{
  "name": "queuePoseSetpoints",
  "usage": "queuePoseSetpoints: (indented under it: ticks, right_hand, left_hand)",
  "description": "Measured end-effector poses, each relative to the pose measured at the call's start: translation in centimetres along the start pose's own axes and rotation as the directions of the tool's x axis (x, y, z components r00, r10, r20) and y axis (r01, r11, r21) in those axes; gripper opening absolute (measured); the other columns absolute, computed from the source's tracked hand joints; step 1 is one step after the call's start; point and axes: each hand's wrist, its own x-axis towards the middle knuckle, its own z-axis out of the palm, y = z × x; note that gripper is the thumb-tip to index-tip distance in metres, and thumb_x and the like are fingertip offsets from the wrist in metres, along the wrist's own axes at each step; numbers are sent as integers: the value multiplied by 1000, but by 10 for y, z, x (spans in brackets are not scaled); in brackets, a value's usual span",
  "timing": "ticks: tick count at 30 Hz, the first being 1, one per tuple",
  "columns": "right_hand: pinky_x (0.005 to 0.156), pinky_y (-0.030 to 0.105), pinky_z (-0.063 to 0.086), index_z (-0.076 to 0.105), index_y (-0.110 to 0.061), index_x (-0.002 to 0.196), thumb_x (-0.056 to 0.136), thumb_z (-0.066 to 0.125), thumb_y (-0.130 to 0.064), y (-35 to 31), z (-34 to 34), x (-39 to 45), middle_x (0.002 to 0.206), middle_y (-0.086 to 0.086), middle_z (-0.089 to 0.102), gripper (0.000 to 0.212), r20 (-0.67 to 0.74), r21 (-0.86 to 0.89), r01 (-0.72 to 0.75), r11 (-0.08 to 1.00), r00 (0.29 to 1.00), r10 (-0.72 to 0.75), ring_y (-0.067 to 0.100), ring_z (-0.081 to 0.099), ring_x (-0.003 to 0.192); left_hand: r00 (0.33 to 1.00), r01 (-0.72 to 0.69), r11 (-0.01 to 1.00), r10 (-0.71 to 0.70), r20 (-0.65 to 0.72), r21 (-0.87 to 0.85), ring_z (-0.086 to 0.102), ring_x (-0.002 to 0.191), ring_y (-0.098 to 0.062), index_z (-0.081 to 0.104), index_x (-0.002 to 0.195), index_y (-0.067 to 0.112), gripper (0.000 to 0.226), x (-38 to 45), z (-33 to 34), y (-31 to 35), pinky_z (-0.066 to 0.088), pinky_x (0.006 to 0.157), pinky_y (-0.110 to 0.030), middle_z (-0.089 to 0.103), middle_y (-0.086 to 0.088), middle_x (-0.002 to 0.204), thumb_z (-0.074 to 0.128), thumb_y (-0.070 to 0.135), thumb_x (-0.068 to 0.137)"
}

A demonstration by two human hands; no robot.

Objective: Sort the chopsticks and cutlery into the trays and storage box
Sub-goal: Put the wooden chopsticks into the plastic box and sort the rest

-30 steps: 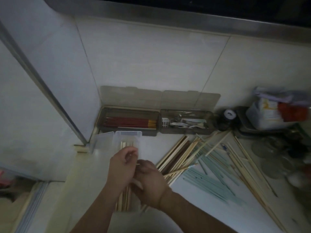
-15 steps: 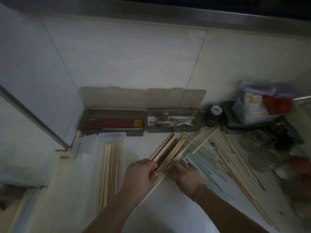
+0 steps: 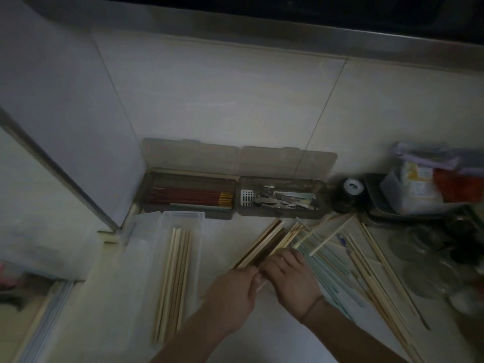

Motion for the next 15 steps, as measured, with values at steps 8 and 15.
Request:
queuePoseSetpoints:
  ticks: [8,15]
  right_hand:
    - [56,31,47,42,-51,114,93,28,-59,-12,-3,29,78,-9,64,27,268,428,-509,747,861,433,12,58,65]
    - [62,21,42,65,-35,97,92,31,-47,-9,8,91,83,-14,62,36,243,438,-408,801,912,332,8,57,74]
  left_hand:
    - [966,105,973,-149,-210,-207,49,60,-4,56,81,22,20,12,-62,-38,34,57,-20,51,9,66,48,20,100]
    - [849,136,913,-307,-430,-385,57,72,-3,59,92,29,12,8,-111,-93,39,63,-9,58,11,74,53,39,94]
